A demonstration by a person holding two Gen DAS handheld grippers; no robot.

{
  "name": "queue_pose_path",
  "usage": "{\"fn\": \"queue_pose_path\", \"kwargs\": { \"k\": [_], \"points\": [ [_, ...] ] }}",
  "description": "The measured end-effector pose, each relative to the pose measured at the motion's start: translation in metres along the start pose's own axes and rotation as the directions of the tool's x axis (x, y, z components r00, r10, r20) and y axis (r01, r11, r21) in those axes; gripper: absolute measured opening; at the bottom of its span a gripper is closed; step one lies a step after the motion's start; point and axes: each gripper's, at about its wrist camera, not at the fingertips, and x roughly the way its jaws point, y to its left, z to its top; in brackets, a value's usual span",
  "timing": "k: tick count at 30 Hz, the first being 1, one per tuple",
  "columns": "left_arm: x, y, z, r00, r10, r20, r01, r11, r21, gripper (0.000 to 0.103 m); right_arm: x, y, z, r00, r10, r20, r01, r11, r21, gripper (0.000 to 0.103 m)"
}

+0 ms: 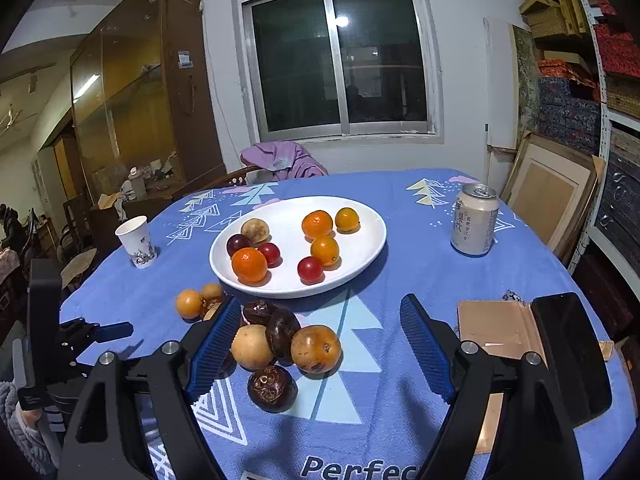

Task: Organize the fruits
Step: 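Withdraw both tools from the plate back toward the fruit pile, then move the left tool to a red tomato and grasp it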

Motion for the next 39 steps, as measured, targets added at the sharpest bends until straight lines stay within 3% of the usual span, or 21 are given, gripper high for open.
{"fn": "queue_pose_path", "kwargs": {
  "k": [8, 14, 16, 18, 20, 22, 23, 27, 37, 39],
  "points": [
    [0.005, 0.008, 0.004, 0.999, -0.036, -0.014, 0.036, 0.999, -0.018, 0.077, -0.002, 0.0, 0.001, 1.0, 0.01, -0.002, -0.01, 1.0, 0.003, 0.083],
    [-0.005, 0.034, 0.005, 0.999, 0.032, 0.004, -0.032, 0.996, -0.08, 0.077, -0.004, -0.001, 0.002, 1.0, 0.018, 0.005, -0.018, 1.0, 0.012, 0.083],
    [-0.005, 0.038, 0.005, 1.0, 0.002, -0.002, -0.002, 0.994, -0.107, 0.076, -0.004, -0.002, 0.003, 1.0, 0.021, 0.005, -0.021, 1.0, 0.017, 0.083],
    [-0.006, 0.031, 0.004, 1.0, -0.031, 0.0, 0.031, 0.996, -0.084, 0.076, -0.005, -0.003, 0.003, 1.0, 0.023, 0.007, -0.024, 1.0, 0.02, 0.083],
    [-0.006, 0.019, 0.001, 1.0, -0.002, 0.01, 0.002, 1.0, -0.022, 0.076, -0.005, -0.004, 0.003, 1.0, 0.023, 0.008, -0.024, 1.0, 0.021, 0.083],
    [0.0, 0.008, -0.002, 1.0, 0.019, -0.008, -0.019, 0.999, 0.028, 0.072, -0.005, -0.004, 0.003, 1.0, 0.024, 0.01, -0.024, 0.999, 0.022, 0.083],
    [0.003, 0.006, -0.004, 1.0, 0.021, -0.023, -0.02, 0.999, 0.038, 0.064, -0.005, -0.004, 0.003, 1.0, 0.023, 0.008, -0.024, 1.0, 0.02, 0.083],
    [0.013, 0.012, -0.002, 0.999, -0.002, -0.048, 0.002, 1.0, 0.002, 0.051, -0.006, -0.003, 0.003, 1.0, 0.026, 0.01, -0.027, 0.999, 0.018, 0.083],
    [0.015, 0.019, 0.002, 0.999, -0.024, -0.041, 0.023, 0.999, -0.024, 0.044, -0.007, 0.003, 0.002, 0.999, 0.041, 0.008, -0.041, 0.999, 0.0, 0.083],
    [0.017, 0.019, 0.003, 0.998, -0.036, -0.051, 0.035, 0.999, -0.029, 0.037, -0.007, 0.005, 0.001, 0.999, 0.045, 0.006, -0.045, 0.999, -0.007, 0.083]
  ]
}}
